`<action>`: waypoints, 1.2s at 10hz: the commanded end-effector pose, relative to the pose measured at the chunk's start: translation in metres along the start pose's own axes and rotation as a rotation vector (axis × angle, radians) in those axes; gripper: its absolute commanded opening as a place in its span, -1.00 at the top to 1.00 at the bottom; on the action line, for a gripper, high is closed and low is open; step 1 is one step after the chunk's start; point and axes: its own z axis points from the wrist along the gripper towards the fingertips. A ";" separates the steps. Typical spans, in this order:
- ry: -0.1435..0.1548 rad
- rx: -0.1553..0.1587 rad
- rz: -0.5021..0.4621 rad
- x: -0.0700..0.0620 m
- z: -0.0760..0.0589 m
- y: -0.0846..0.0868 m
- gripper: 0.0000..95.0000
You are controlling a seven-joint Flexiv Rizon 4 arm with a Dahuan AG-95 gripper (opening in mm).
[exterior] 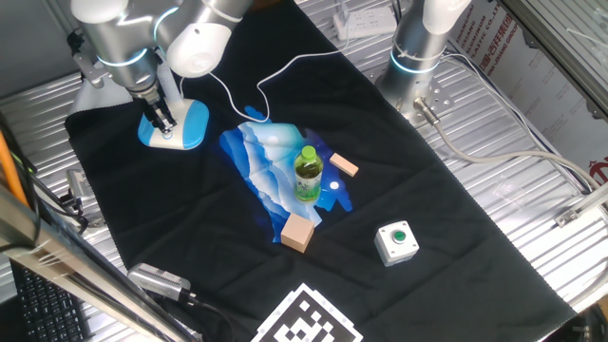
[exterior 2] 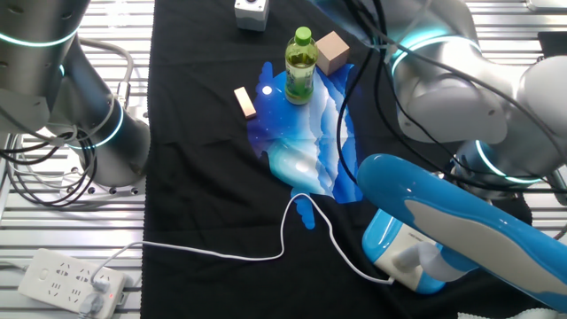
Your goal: Turn on the desk lamp by pressing the button
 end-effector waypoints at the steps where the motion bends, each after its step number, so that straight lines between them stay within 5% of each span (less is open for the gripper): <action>1: 0.002 -0.001 0.002 0.000 -0.001 0.000 1.00; 12: 0.012 -0.011 -0.002 -0.008 0.000 0.000 1.00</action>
